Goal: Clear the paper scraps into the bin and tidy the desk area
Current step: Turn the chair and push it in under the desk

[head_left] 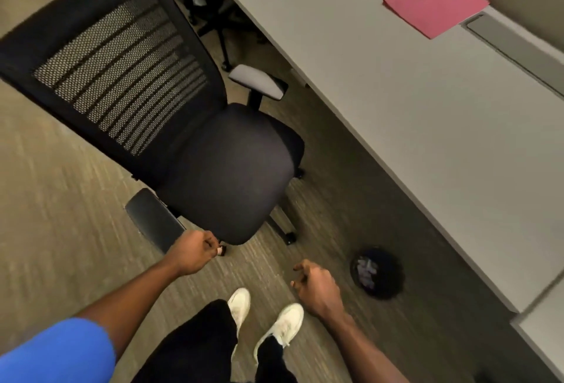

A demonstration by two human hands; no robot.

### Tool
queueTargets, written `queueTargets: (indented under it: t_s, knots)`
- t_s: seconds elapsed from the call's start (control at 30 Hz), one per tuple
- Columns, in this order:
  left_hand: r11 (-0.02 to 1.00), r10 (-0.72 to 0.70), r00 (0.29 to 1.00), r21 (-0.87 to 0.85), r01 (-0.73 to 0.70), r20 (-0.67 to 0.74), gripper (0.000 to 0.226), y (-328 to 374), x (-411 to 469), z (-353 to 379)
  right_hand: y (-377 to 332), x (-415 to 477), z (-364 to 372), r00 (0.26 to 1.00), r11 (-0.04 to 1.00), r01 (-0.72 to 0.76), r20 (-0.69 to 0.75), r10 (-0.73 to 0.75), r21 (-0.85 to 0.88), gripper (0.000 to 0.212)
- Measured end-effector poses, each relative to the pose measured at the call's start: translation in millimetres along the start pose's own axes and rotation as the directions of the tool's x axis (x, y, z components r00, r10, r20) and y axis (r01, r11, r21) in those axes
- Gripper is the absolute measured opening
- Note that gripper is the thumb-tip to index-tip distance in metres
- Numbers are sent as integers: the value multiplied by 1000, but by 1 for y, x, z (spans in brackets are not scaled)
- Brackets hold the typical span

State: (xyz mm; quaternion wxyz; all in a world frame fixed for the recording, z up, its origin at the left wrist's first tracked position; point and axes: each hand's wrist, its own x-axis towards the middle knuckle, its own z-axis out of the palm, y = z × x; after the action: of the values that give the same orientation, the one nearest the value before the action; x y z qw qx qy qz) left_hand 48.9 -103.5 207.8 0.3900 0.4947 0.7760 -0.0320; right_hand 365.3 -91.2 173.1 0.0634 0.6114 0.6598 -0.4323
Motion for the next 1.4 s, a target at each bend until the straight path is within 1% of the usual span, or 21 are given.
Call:
queueTargets:
  t_s: [0.13, 0.23, 0.33, 0.37, 0.43, 0.5, 0.57, 0.63, 0.7, 0.77, 0.83, 0.87, 0.9, 0.93, 1.0, 1.07, 1.13, 1.2, 1.3, 1.4]
  knots:
    - [1000, -7, 990, -30, 3, -138, 11, -22, 8, -43, -27, 1, 16, 999, 999, 37, 1, -37, -30, 16]
    - [996, -6, 973, -84, -14, -230, 11, -45, 20, -84, -57, 6, 27, 998, 996, 65, -18, -66, -58, 29]
    - [992, 29, 953, -108, -64, -301, 12, -68, 31, -129, -93, 15, 43, 995, 994, 88, -30, -90, -70, 29]
    - [991, 46, 944, -104, -84, -326, 12, -76, 34, -144, -107, 19, 50, 995, 993, 93, -28, -96, -77, 29]
    - [990, 88, 922, -69, -123, -378, 13, -92, 38, -175, -136, 27, 66, 994, 990, 100, -25, -103, -100, 36]
    - [985, 161, 894, 5, -175, -419, 12, -108, 41, -204, -168, 35, 87, 993, 985, 114, -18, -118, -133, 42]
    - [960, 281, 842, 149, -239, -460, 15, -122, 44, -234, -200, 42, 112, 987, 971, 155, -16, -160, -181, 47]
    - [903, 418, 778, 314, -295, -470, 20, -133, 46, -263, -229, 49, 136, 981, 958, 190, 0, -195, -216, 56]
    - [839, 520, 718, 437, -325, -462, 28, -143, 45, -292, -257, 55, 159, 975, 942, 220, 27, -221, -253, 71]
    - [764, 612, 637, 557, -325, -468, 35, -153, 45, -317, -279, 60, 179, 971, 925, 237, 33, -238, -299, 83]
    - [703, 676, 551, 652, -284, -490, 39, -160, 47, -339, -298, 63, 195, 972, 912, 228, 29, -232, -340, 88]
    - [682, 692, 522, 689, -246, -499, 41, -163, 48, -349, -306, 65, 202, 973, 904, 224, 31, -229, -364, 89]
    - [670, 693, 509, 717, -194, -510, 43, -165, 50, -359, -312, 66, 207, 975, 895, 218, 40, -220, -388, 89]
    - [669, 680, 511, 731, -137, -526, 46, -167, 52, -367, -316, 67, 213, 978, 889, 207, 58, -201, -408, 88]
    - [706, 610, 541, 707, -40, -578, 54, -171, 56, -380, -320, 69, 222, 983, 878, 181, 104, -151, -443, 87]
    - [778, 508, 592, 628, -5, -625, 65, -175, 61, -389, -319, 70, 229, 985, 872, 160, 129, -113, -462, 86]
    - [854, 424, 636, 518, -44, -644, 76, -181, 65, -392, -318, 70, 233, 988, 875, 144, 124, -97, -462, 86]
    - [889, 406, 645, 443, -115, -647, 81, -188, 65, -389, -317, 69, 234, 989, 879, 133, 119, -88, -458, 87]
    - [899, 422, 608, 399, -182, -673, 85, -191, 62, -380, -314, 67, 230, 990, 879, 124, 119, -77, -461, 88]
    - [925, 379, 569, 313, -214, -730, 92, -187, 54, -372, -309, 65, 224, 992, 889, 109, 100, -72, -444, 83]
